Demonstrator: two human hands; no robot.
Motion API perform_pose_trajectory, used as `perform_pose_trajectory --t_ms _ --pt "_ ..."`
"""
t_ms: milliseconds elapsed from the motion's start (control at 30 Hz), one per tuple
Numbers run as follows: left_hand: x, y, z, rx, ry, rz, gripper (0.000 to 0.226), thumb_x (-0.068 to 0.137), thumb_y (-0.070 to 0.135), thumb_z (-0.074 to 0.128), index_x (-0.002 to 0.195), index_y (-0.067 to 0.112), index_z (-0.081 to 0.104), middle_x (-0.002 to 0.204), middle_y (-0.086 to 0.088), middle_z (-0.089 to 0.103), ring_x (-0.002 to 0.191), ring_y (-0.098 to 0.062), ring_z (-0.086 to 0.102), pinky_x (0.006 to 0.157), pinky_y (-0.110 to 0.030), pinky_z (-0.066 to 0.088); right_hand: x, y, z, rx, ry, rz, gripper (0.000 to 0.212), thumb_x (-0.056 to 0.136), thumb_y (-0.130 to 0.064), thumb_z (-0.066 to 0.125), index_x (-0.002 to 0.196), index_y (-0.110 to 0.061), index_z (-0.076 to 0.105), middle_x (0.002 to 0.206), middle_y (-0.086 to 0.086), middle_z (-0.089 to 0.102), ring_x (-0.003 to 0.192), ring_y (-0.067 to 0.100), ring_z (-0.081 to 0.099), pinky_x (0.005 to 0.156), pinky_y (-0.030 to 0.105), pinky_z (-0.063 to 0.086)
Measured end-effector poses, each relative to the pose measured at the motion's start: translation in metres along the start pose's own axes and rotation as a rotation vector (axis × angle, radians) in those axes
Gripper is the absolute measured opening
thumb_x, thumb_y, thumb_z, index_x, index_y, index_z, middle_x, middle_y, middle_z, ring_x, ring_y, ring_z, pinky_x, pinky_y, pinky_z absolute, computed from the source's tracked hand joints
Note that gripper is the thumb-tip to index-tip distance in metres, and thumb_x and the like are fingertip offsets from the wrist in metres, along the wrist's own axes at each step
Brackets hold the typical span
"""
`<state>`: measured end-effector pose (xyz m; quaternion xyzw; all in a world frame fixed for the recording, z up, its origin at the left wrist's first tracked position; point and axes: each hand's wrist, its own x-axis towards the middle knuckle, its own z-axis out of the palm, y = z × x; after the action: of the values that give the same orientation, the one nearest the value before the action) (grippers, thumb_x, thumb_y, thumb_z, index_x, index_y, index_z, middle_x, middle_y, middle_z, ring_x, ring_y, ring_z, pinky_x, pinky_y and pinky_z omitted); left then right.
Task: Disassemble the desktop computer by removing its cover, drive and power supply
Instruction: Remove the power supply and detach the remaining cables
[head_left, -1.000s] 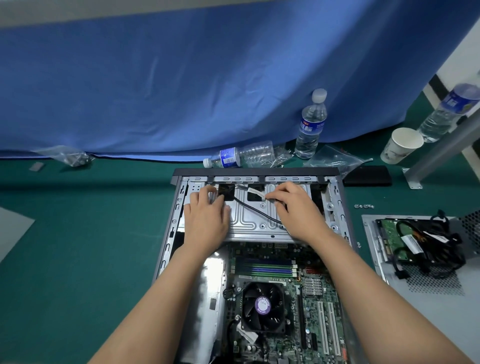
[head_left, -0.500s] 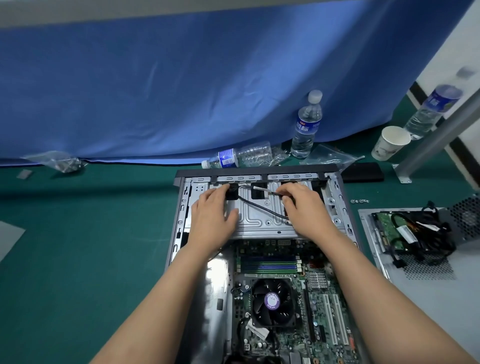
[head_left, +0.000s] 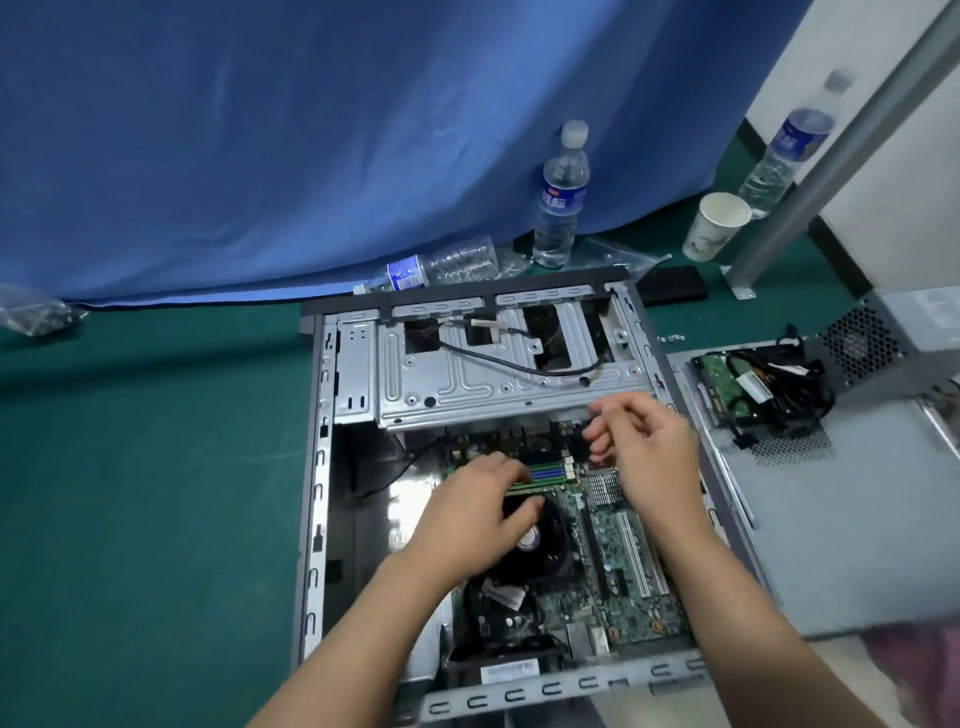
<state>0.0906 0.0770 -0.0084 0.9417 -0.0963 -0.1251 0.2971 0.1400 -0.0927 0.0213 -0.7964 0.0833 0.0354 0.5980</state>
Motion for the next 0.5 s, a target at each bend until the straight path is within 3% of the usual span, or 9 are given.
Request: perform_pose_trajectory --t_ms 100,200,333,500 --pt "0.006 -0.004 0.019 0.149 -0.124 -0.021 0.062 0.090 0.053 0.049 0.138 0.015 0.043 0.139 -0.001 0.047 0.128 -0.018 0.041 0.107 -0.031 0.033 -0.009 0.025 0.002 -0.053 -0.113 0.251 0.017 0.095 -0.007 0.048 0.094 -0.007 0.065 0.076 0.005 0.066 0.067 0.011 0.061 0.061 0.020 0.054" --pt "0.014 -0.005 0.033 0.242 -0.183 -0.051 0.080 0.087 0.064 0.045 0.148 0.015 0.028 0.154 -0.003 0.030 0.140 -0.019 0.027 0.115 -0.032 0.020 -0.007 0.045 0.004 0.104 -0.169 0.522 0.019 0.097 -0.002 0.041 0.106 0.000 0.057 0.089 0.011 0.063 0.078 0.016 0.061 0.070 0.023 0.054" --pt "0.026 -0.006 0.046 0.331 -0.268 -0.098 0.091 0.084 0.075 0.035 0.151 0.015 0.020 0.157 -0.005 0.024 0.143 -0.020 0.023 0.118 -0.037 0.014 0.006 0.059 0.001 0.429 -0.055 0.734 0.019 0.096 0.004 0.040 0.112 0.001 0.049 0.101 0.018 0.060 0.094 0.026 0.060 0.085 0.031 0.048" --pt "0.030 -0.006 0.057 0.390 -0.192 -0.093 0.091 0.081 0.080 0.028 0.146 0.016 0.033 0.150 -0.003 0.038 0.137 -0.020 0.036 0.115 -0.037 0.019 0.020 0.063 0.006 0.818 0.121 0.856 0.025 0.099 -0.007 0.040 0.121 0.003 0.048 0.105 0.015 0.059 0.102 0.026 0.056 0.090 0.034 0.047"
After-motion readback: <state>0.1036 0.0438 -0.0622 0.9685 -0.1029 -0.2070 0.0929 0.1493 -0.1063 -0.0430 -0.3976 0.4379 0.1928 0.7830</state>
